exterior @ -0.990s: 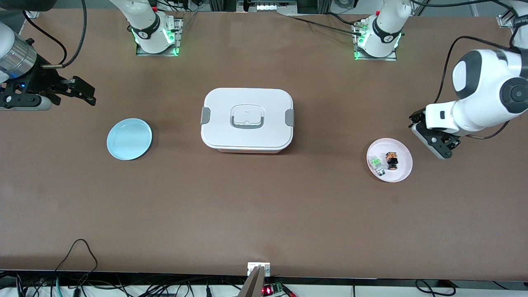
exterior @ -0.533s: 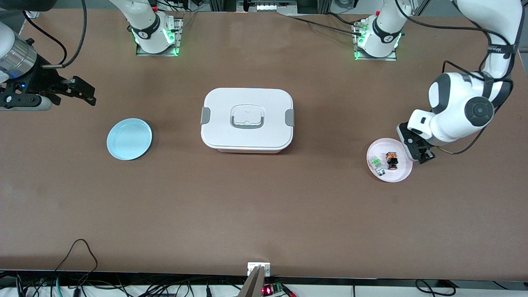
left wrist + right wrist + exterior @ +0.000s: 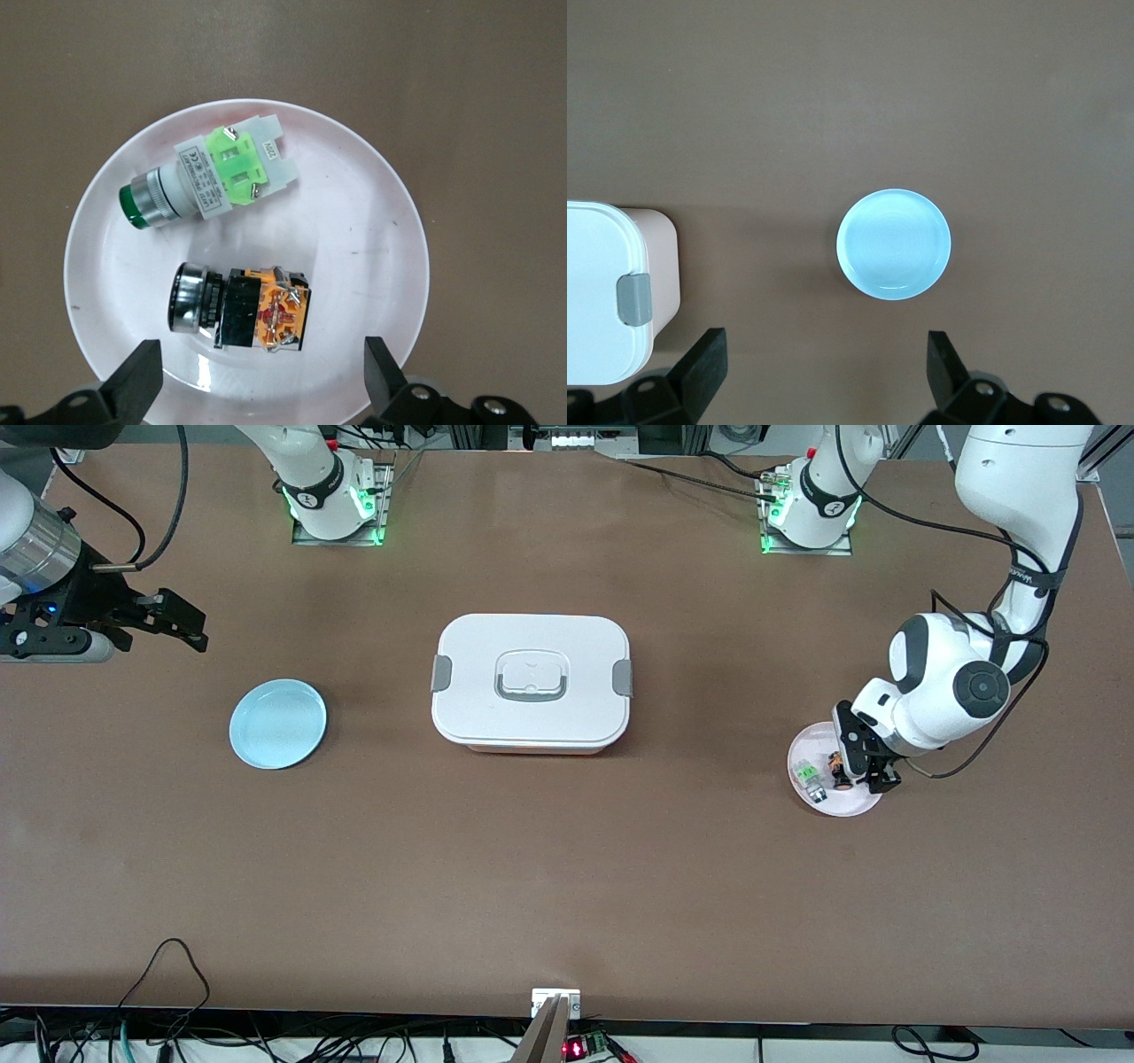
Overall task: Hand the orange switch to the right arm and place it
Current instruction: 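Move the left gripper down over the orange switch on the white plate, then close the left gripper on the orange switch and lift it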
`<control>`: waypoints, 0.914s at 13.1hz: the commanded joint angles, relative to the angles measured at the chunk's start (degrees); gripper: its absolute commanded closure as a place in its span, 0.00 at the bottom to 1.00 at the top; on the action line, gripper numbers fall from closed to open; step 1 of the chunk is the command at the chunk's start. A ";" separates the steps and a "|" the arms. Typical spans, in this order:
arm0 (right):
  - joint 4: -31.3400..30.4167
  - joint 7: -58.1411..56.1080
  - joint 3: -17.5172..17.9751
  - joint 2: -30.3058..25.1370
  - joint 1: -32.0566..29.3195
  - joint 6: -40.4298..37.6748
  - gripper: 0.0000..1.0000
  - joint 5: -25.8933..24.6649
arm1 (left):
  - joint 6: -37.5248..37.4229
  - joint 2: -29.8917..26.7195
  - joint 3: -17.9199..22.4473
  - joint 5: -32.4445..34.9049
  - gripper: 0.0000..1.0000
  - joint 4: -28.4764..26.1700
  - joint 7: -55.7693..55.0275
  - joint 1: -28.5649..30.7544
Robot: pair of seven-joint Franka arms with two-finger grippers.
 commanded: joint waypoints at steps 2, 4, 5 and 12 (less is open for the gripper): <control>1.46 1.03 0.13 0.64 0.47 1.23 0.00 -0.10 | 1.46 1.97 -0.89 -0.78 0.00 1.04 2.16 0.17; 1.37 1.03 0.13 0.46 0.38 1.15 0.00 -0.10 | 3.74 3.29 -1.16 -0.78 0.00 1.05 2.25 0.26; 1.46 1.03 -0.04 0.38 0.38 1.15 0.00 0.08 | 4.27 3.73 -1.25 -0.78 0.00 1.05 2.25 0.26; 0.85 0.94 1.28 0.37 0.47 2.55 0.00 -0.80 | 5.42 4.62 -1.25 -2.00 0.80 1.22 2.16 0.26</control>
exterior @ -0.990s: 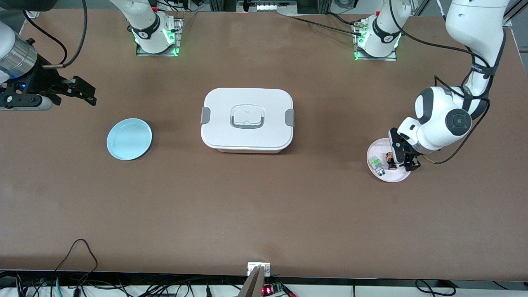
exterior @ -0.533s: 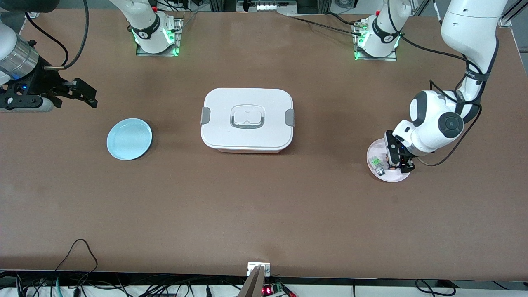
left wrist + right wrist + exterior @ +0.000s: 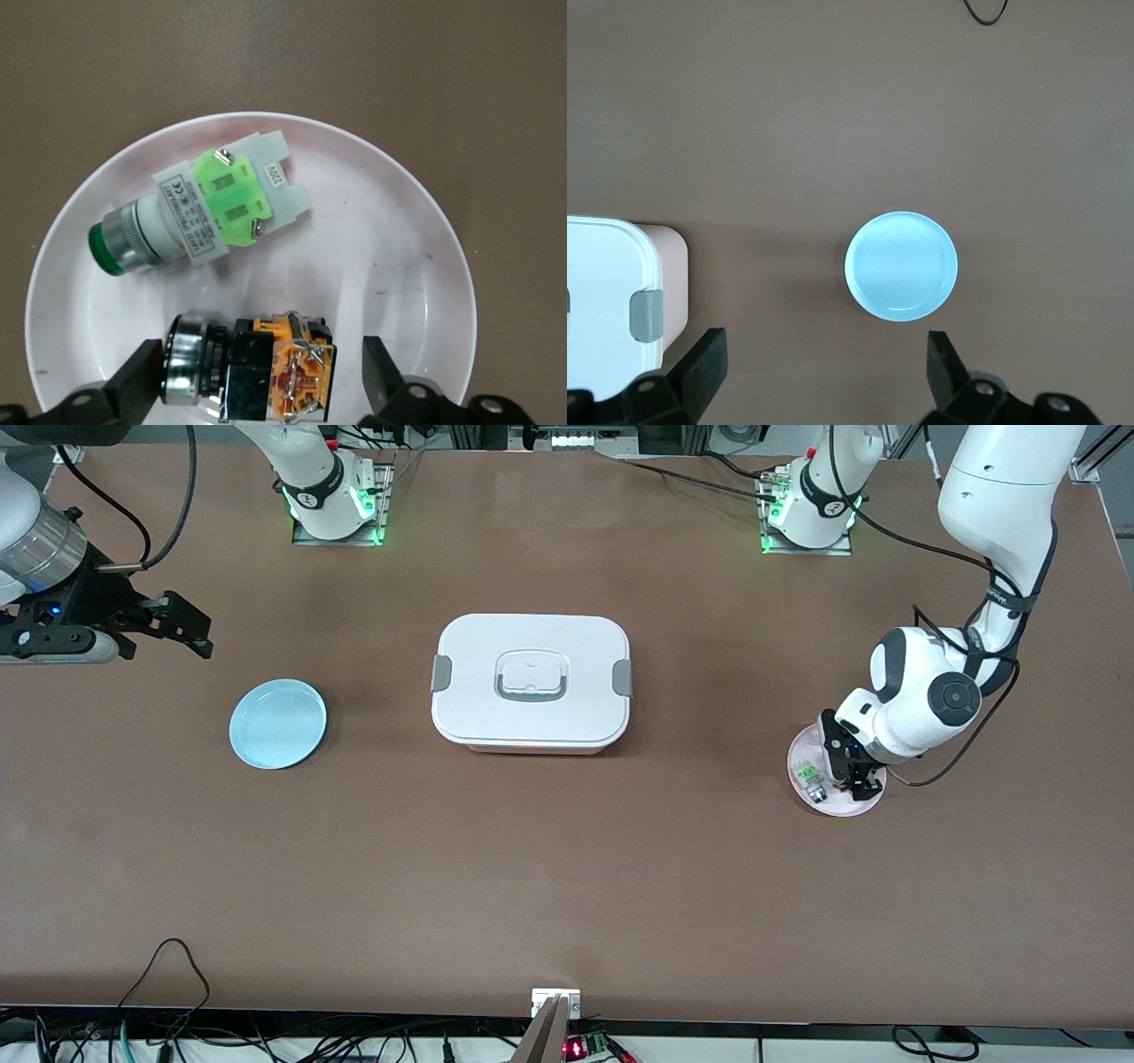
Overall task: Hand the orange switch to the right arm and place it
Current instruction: 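Close the left gripper on the orange switch and lift it, then carry the switch with the left gripper while the right gripper approaches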
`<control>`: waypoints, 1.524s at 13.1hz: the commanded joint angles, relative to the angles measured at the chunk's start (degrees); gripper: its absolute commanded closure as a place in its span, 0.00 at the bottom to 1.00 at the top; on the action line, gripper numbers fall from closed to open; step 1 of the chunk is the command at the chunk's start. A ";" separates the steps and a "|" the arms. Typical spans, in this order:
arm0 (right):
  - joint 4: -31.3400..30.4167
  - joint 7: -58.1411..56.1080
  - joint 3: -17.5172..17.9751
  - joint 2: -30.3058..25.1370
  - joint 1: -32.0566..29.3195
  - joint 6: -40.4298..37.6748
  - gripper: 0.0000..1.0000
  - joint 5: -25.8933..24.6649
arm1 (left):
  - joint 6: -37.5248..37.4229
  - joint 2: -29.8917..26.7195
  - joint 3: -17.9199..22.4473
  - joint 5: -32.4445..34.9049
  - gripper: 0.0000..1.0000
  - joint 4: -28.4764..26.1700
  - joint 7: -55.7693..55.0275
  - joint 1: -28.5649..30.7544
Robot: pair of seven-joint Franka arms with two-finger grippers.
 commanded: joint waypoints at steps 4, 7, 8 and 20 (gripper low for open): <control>0.31 0.32 -0.12 0.03 0.00 -0.49 0.00 -0.77 | -0.72 -4.40 -0.58 -2.74 1.00 1.01 1.30 1.16; 0.40 0.06 -0.21 0.03 0.00 -0.58 0.00 -0.77 | -8.79 -10.11 -4.09 -10.36 1.00 1.09 1.74 2.04; 0.49 -0.03 -0.21 0.38 -0.09 -0.50 0.00 -0.77 | -11.86 -11.87 -5.15 -14.40 1.00 1.09 1.83 2.04; 0.05 0.93 -1.69 0.74 -0.09 -4.80 0.00 11.41 | -38.79 -17.78 -19.73 -79.42 1.00 9.35 20.46 -1.20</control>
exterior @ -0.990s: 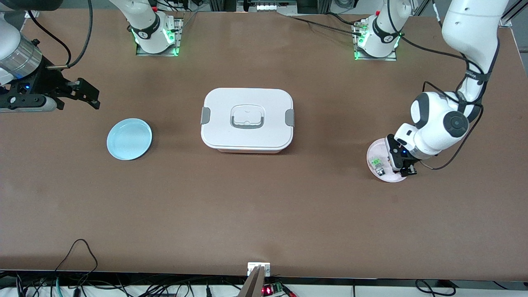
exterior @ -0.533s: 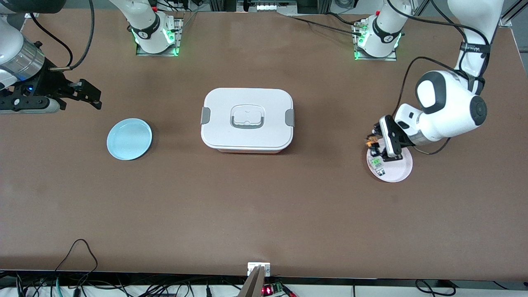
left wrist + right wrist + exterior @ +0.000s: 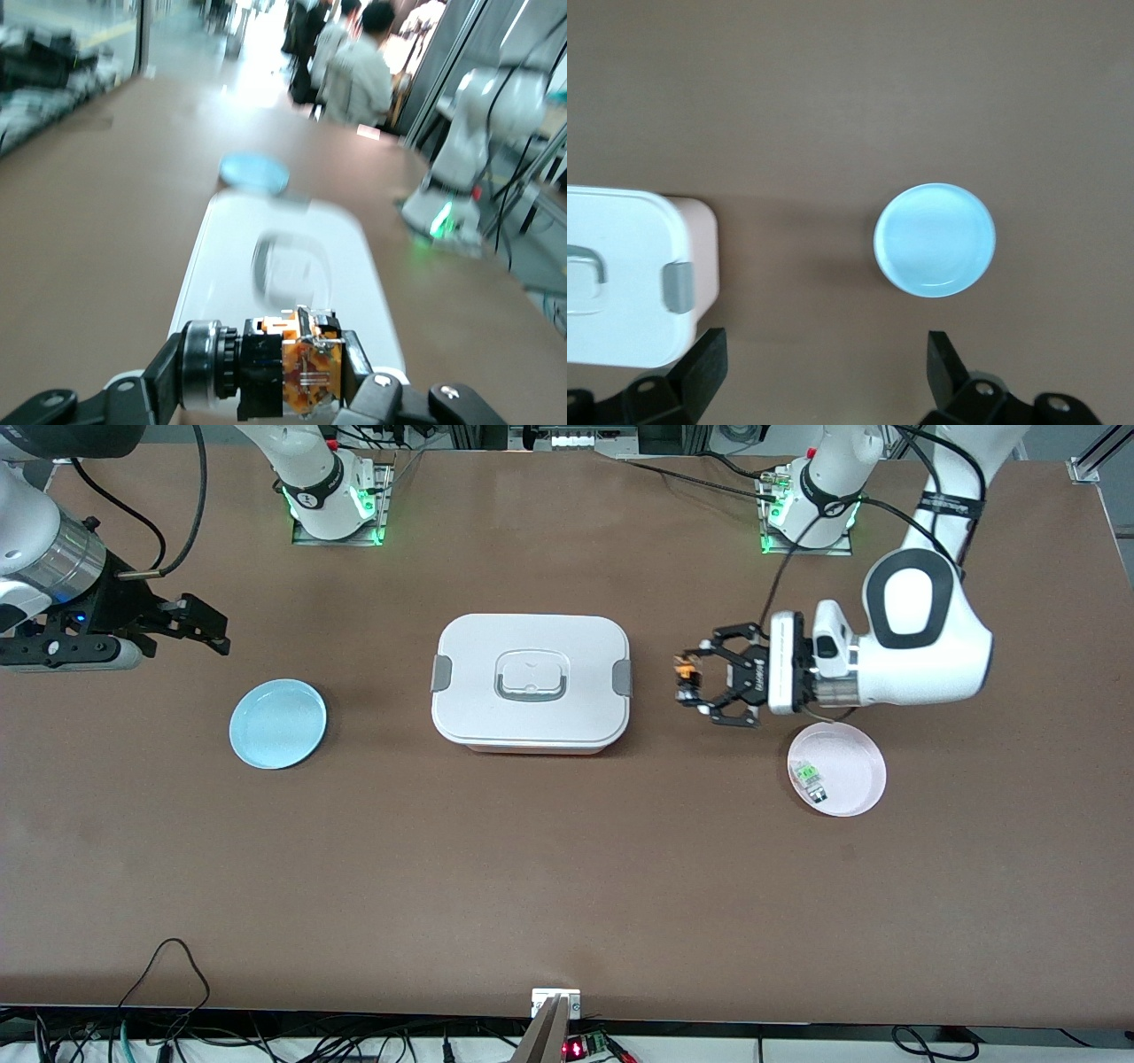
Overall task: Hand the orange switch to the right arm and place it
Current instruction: 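Carry the switch with the left gripper while the right gripper approaches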
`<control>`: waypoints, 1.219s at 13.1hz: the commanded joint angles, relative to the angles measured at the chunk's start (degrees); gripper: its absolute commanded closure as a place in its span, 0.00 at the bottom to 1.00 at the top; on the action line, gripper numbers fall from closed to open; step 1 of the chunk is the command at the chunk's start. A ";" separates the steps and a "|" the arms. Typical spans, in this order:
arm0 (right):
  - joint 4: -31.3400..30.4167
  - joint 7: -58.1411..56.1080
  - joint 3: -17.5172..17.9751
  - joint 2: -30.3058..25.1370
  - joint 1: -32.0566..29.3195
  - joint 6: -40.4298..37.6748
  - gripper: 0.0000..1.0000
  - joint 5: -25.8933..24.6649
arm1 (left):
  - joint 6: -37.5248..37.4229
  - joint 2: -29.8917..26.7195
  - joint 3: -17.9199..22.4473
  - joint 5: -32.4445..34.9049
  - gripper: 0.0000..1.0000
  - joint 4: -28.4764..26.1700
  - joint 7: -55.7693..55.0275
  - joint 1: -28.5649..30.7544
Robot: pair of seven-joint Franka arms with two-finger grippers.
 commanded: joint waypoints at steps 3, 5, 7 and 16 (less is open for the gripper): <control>0.03 0.92 -3.87 -0.12 -0.20 -3.01 0.00 17.98 | 2.02 -1.22 -7.38 -25.27 1.00 1.29 0.86 -4.64; -1.02 0.92 -7.56 0.32 -0.20 -6.69 0.00 31.86 | 7.45 -0.61 -10.19 -33.20 1.00 4.86 0.86 -7.46; -2.42 0.57 -10.56 1.37 -0.29 -10.65 0.00 42.95 | 15.61 0.45 -12.48 -36.90 1.00 8.74 0.08 -10.79; -12.61 -0.57 -10.32 2.17 0.15 -14.54 0.00 72.26 | 30.85 8.00 -12.93 -46.50 1.00 20.97 -0.10 -22.84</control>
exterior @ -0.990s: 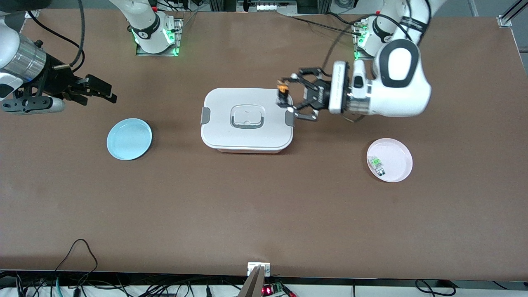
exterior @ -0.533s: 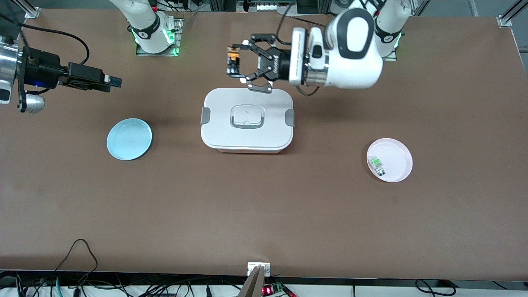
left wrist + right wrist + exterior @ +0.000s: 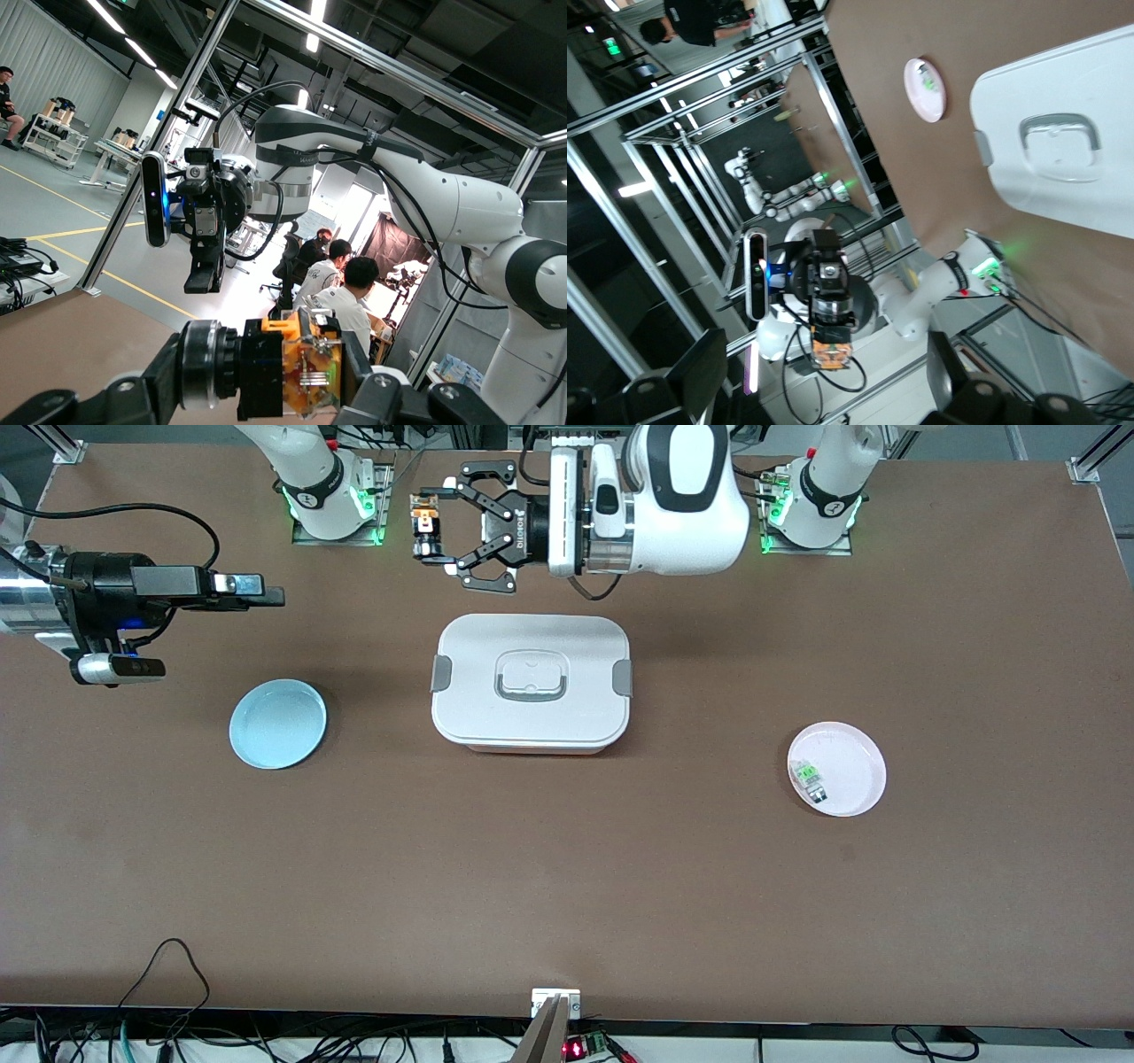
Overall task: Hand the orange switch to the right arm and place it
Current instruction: 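Carry the switch with the left gripper while the right gripper approaches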
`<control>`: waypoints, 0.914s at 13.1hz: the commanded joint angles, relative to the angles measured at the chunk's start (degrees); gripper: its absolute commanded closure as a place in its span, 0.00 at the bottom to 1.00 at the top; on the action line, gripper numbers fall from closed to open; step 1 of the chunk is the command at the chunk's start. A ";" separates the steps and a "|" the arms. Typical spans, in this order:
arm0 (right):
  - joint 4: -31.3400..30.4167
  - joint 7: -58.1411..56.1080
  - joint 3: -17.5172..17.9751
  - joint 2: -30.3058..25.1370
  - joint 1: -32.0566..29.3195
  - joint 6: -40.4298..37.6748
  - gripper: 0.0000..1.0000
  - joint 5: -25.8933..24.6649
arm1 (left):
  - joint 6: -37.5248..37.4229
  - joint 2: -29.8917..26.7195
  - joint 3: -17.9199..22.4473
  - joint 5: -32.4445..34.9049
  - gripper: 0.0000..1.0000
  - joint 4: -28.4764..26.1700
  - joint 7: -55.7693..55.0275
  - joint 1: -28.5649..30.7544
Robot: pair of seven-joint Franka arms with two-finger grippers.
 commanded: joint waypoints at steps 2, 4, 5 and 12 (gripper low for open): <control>-6.68 -0.59 2.62 -2.79 0.06 0.48 0.00 5.94 | 4.34 4.72 0.20 -2.11 1.00 6.76 0.20 -4.02; -9.59 -0.59 3.95 -4.45 0.06 0.65 0.00 6.92 | 6.09 6.13 0.38 -2.11 1.00 8.95 0.20 -5.60; -10.82 -0.59 4.30 -5.07 0.06 0.65 0.00 7.01 | 7.93 7.00 0.46 -2.11 1.00 10.61 0.20 -6.48; -18.12 0.81 5.09 -11.40 0.06 -0.05 0.00 7.01 | 9.26 8.42 0.82 -2.11 1.00 12.74 -0.24 -8.15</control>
